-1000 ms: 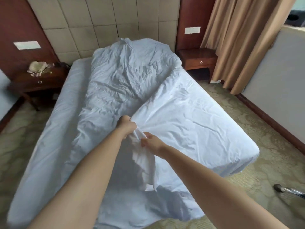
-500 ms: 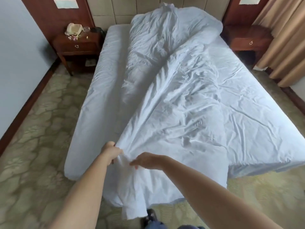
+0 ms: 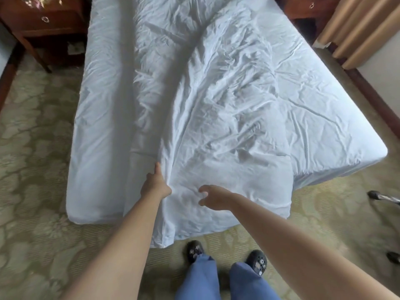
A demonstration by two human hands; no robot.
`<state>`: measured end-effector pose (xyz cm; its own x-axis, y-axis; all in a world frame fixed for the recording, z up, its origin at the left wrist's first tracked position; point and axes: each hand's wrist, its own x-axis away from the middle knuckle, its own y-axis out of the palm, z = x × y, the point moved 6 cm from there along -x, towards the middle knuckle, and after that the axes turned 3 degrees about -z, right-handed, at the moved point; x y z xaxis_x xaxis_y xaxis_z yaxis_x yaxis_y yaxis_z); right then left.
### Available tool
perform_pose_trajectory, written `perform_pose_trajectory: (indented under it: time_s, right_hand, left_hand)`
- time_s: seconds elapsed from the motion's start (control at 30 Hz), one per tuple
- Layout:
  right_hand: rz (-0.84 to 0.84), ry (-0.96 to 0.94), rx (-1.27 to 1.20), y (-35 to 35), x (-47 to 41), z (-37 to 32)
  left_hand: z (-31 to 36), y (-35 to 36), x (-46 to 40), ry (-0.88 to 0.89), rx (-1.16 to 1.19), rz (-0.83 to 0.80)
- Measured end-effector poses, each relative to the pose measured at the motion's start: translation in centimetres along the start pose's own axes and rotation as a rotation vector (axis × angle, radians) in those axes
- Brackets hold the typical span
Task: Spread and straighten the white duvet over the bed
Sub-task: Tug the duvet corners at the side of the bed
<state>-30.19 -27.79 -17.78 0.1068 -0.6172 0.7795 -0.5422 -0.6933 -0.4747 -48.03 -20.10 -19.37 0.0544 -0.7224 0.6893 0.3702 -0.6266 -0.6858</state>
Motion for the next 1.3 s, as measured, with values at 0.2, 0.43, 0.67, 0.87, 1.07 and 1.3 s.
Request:
perform_pose_trajectory:
  time_s: [0.2,0.43,0.67,0.87,1.07,1.3]
  right_hand:
    - [0.101,-0.058,0.12,0.8,0.1,-1.2]
    - [0.279,-0.181,0.28,-2.1,0.4,-7.1]
    - [0.124,-0.089,0.367,-0.3,-1.3,-7.8]
    - [0.092,-0.007,0.41,0.5,-1.9,-4.4]
    - [0.139,-0.009,0.433,-0.3,-2.7,-3.5]
    - [0.206,-0.021,0.424,-2.8,-1.2,-3.2]
  left_hand:
    - [0.8,-2.3,1.0,0.047,-0.126,0.131]
    - [-1.5,-12.2,4.6,-0.02,-0.17,0.384]
    - [-6.9,-10.4,3.4,-0.05,-0.007,0.23]
    - [-8.8,-1.3,1.5,-0.058,-0.078,0.041]
    - [-4.9,-0.9,0.8,0.143,-0.204,0.119]
    - [-0.8,-1.8,1.2,0.181,-0.262,0.085]
